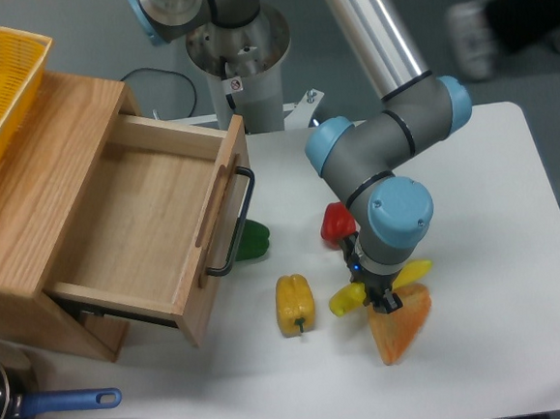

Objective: Pick up the banana
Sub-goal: 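Lift the grasped banana up off the table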

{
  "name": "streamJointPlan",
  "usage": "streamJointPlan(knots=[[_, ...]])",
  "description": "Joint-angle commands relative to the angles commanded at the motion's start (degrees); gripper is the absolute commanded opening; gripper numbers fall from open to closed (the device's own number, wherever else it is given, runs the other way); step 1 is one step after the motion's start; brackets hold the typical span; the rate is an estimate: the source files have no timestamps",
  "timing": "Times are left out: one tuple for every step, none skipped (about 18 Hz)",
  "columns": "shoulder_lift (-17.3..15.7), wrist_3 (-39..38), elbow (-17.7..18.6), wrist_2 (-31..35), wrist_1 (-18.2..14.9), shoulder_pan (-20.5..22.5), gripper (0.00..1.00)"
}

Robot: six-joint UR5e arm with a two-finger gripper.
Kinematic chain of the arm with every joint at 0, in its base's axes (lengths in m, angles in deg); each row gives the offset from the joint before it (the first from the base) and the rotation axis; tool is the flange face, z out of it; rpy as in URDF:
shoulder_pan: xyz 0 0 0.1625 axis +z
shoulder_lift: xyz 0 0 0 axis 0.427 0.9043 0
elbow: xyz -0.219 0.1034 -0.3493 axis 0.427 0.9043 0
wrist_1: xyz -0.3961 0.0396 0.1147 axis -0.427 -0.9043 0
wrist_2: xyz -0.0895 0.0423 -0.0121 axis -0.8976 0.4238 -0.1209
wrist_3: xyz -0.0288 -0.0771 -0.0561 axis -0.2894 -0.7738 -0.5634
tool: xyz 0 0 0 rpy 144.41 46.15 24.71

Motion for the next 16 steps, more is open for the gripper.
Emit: streamJointPlan(knots=[[-0.3, 0.1, -0.6, 0.0, -0.1, 0.0, 0.28], [-0.5, 0.1, -1.1, 0.0, -0.1, -0.1, 0.28], [-1.0, 0.1, -1.7, 0.0, -0.3, -0.1, 0.28], [-1.3, 0.7, -2.6, 0.0, -1.0, -0.1, 0.28], [-1.5, 1.8, -3.9, 0.0, -2.5, -0.2, 0.28], [-1.8, 3.1, -4.9, 0.0, -4.1, -0.1, 0.28], [-2.0, 4.1, -5.4, 0.0, -4.7, -0.1, 0.28], [-2.1, 4.4, -5.6, 0.0, -4.7, -0.1, 0.28], [-2.3, 4.5, -5.7, 0.0, -4.9, 0.0, 0.28], [-2.7, 4.7, -5.6, 0.0, -5.0, 0.0, 0.28], [-3.1, 5.0, -5.6, 0.1, -5.1, 0.0, 0.28], [-3.6, 5.4, -5.4, 0.1, -5.1, 0.0, 0.28], [-4.0, 6.0, -5.0, 0.1, -5.1, 0.0, 0.28], [-4.4, 6.4, -4.8, 0.1, -5.2, 0.0, 0.28], [-4.9, 6.6, -4.4, 0.1, -5.2, -0.1, 0.28], [-5.3, 6.6, -3.8, 0.2, -5.1, -0.1, 0.28]])
